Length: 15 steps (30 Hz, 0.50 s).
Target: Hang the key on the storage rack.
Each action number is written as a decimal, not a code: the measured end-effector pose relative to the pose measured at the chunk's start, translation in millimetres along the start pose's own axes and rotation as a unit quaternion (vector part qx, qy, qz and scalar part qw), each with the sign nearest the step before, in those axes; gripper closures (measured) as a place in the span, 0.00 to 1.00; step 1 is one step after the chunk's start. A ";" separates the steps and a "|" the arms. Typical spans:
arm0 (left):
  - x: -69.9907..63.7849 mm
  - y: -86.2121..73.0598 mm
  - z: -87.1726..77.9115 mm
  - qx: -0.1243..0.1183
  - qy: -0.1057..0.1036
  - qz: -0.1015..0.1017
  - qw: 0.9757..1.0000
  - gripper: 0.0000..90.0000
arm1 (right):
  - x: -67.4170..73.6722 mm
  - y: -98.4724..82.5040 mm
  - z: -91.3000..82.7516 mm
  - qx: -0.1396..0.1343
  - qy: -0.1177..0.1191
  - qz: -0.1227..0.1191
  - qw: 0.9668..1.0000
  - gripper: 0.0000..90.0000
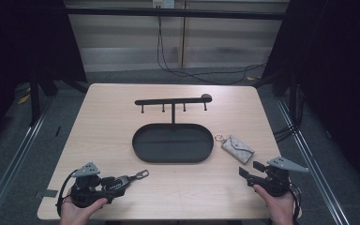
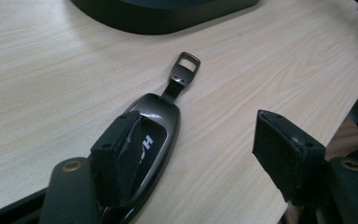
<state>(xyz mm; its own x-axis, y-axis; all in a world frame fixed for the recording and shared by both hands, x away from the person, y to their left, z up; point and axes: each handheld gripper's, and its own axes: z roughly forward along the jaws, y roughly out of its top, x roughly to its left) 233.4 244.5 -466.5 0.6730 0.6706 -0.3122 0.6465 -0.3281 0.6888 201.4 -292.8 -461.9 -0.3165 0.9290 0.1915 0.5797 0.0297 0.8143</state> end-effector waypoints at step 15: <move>0.5 3.4 -12.1 -0.009 0.018 0.014 1.000 0.45 | 0.7 -0.6 1.9 0.009 0.022 -0.003 1.000 0.35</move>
<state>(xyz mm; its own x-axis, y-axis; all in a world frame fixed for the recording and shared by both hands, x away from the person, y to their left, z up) 231.6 251.7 -456.4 0.6769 0.6852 -0.2689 0.6208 -0.3351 0.7088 202.3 -291.5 -463.4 -0.3529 0.9114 0.2117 0.5915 0.0420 0.8052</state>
